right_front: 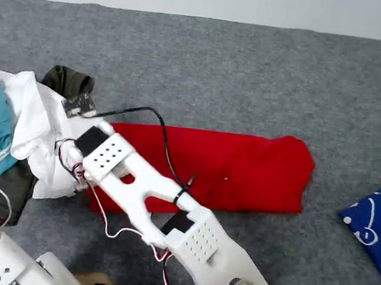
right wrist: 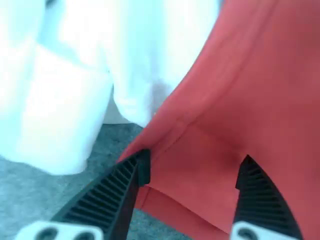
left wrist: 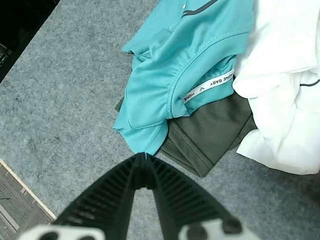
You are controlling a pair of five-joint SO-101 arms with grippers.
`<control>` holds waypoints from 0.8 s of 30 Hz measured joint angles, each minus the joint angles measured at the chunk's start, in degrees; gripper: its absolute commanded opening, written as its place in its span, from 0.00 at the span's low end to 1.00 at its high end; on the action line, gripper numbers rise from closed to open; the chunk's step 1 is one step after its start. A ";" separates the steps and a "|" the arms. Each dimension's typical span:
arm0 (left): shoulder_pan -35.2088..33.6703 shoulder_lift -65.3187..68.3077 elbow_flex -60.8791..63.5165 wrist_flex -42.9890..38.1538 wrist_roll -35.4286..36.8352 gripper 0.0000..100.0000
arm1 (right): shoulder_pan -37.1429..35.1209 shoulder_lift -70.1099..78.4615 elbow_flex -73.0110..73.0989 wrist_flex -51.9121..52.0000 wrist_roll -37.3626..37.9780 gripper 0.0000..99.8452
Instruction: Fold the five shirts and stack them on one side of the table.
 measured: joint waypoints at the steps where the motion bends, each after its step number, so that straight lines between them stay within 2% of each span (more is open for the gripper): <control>1: 0.00 0.00 0.00 0.00 0.00 0.00 | 0.00 0.62 0.00 0.00 0.00 0.28; 8: 0.00 0.00 0.00 0.00 0.00 0.00 | -0.09 4.40 -1.58 -0.26 0.00 0.25; 15: 0.00 0.00 0.00 0.00 0.00 0.00 | 0.97 5.63 -3.78 -0.09 1.32 0.00; 24: 0.00 0.00 0.00 0.00 0.00 0.00 | 3.25 6.51 -5.36 2.02 3.87 0.01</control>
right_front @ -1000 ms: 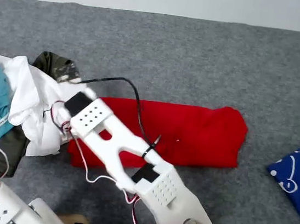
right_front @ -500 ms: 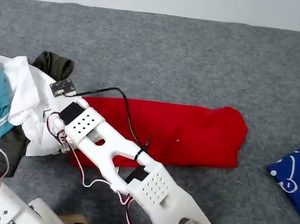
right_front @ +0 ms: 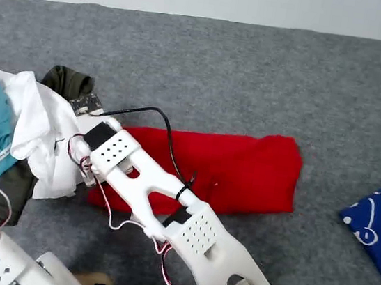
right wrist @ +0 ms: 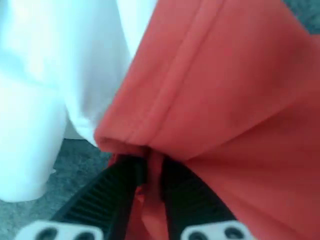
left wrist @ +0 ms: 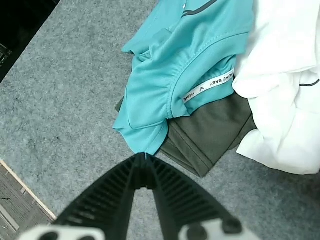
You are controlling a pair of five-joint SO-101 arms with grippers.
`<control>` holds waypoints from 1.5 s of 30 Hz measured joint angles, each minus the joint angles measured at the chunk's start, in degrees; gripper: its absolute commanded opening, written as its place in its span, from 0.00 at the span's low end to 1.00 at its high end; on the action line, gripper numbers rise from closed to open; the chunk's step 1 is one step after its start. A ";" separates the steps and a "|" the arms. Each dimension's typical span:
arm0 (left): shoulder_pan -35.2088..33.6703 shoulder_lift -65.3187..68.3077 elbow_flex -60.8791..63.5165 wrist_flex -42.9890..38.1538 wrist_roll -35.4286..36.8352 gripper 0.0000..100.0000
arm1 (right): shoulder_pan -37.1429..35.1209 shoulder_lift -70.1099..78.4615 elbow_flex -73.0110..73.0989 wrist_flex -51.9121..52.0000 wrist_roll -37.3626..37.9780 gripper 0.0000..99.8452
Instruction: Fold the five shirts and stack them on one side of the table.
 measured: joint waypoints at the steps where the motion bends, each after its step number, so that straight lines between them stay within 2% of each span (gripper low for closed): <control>1: 0.00 0.00 0.00 0.00 0.00 0.00 | 0.35 0.18 -0.79 0.97 0.09 0.01; 9: 0.00 0.00 0.00 0.09 0.00 0.00 | 4.04 0.53 -10.90 14.77 0.26 0.01; 19: 0.00 0.00 0.00 0.35 0.00 0.00 | 11.60 -9.49 -12.13 15.47 1.49 0.01; 26: 0.00 0.00 0.00 0.35 -2.55 0.00 | 15.47 -24.79 6.33 15.47 1.76 0.01; 33: 0.00 0.00 0.00 0.35 -4.22 0.00 | 23.03 -34.37 25.05 15.47 1.76 0.01; 37: 0.00 0.00 -1.49 0.35 -4.31 0.00 | 28.66 -34.64 30.42 15.47 3.87 0.01; 45: 0.00 0.00 -3.16 0.35 -6.33 0.00 | 39.12 -34.64 31.56 15.47 10.37 0.01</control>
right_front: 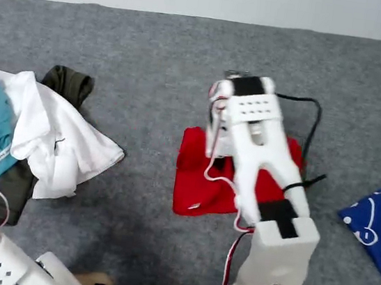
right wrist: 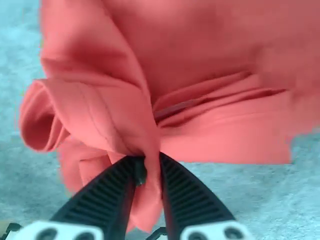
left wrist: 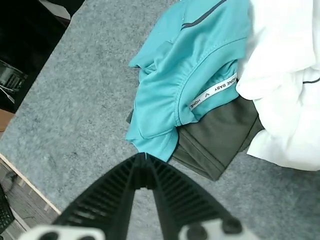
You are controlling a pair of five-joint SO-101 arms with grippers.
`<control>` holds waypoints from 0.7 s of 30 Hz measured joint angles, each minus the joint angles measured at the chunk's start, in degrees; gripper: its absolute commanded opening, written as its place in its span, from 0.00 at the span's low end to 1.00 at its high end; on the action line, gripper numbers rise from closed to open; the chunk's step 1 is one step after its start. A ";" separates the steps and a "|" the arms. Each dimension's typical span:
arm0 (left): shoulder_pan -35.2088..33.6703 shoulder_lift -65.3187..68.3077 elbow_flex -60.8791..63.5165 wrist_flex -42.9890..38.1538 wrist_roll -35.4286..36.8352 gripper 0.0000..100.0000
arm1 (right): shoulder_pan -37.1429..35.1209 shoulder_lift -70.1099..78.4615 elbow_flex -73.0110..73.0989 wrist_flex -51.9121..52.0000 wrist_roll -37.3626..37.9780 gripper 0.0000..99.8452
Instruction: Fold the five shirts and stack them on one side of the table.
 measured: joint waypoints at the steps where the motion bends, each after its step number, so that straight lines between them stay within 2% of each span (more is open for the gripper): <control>1: 0.00 0.00 0.00 0.00 -0.18 0.00 | 1.58 0.00 0.00 0.00 0.79 0.01; 13: 0.00 0.00 0.00 0.00 -0.62 0.00 | 16.26 0.00 4.22 -1.85 9.14 0.01; 21: 0.00 0.00 0.00 0.00 -3.60 0.00 | 20.13 0.00 9.93 -9.23 10.29 0.01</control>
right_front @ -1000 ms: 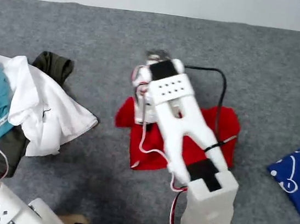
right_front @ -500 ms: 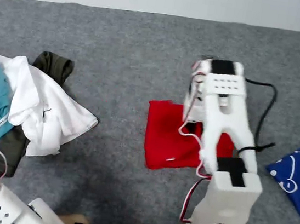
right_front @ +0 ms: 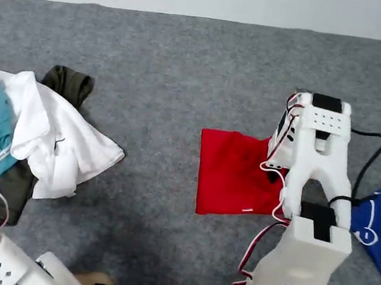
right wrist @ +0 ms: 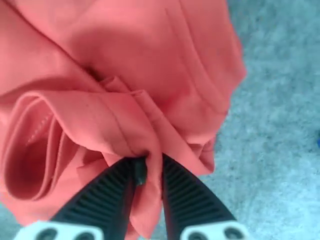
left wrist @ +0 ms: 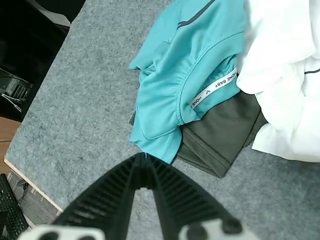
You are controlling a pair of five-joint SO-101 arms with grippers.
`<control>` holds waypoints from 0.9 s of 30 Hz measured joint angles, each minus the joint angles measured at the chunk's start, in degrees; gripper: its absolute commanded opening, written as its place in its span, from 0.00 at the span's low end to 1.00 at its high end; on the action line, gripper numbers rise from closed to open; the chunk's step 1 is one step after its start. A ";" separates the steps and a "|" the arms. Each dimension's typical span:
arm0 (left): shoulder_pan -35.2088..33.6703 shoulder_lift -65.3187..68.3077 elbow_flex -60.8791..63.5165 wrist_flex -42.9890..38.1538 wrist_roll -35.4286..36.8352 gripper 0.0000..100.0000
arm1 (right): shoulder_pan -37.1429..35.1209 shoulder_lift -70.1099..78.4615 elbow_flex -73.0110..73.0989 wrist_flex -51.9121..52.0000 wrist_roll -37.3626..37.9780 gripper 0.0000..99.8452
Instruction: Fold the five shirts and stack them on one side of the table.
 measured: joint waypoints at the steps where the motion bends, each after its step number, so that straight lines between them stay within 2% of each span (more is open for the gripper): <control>1: 0.00 0.00 0.00 0.00 -0.09 0.00 | 0.00 0.00 0.35 -0.97 0.00 0.01; 4: 0.00 0.00 0.00 0.00 -0.18 0.00 | 0.00 0.00 0.88 -3.87 0.00 0.03; 10: 0.00 0.00 0.00 0.00 -0.18 0.00 | 2.99 0.00 1.23 -5.80 0.97 0.26; 20: 0.00 0.00 -1.23 0.00 -1.58 0.00 | 10.20 -0.97 1.23 -5.71 0.18 0.27; 24: 0.00 0.00 -2.02 0.00 -1.67 0.00 | 10.20 -3.52 -0.44 -0.79 0.18 0.27; 27: 0.00 -0.09 -2.29 0.00 -1.76 0.00 | 7.65 -6.86 -4.13 4.84 -0.18 0.27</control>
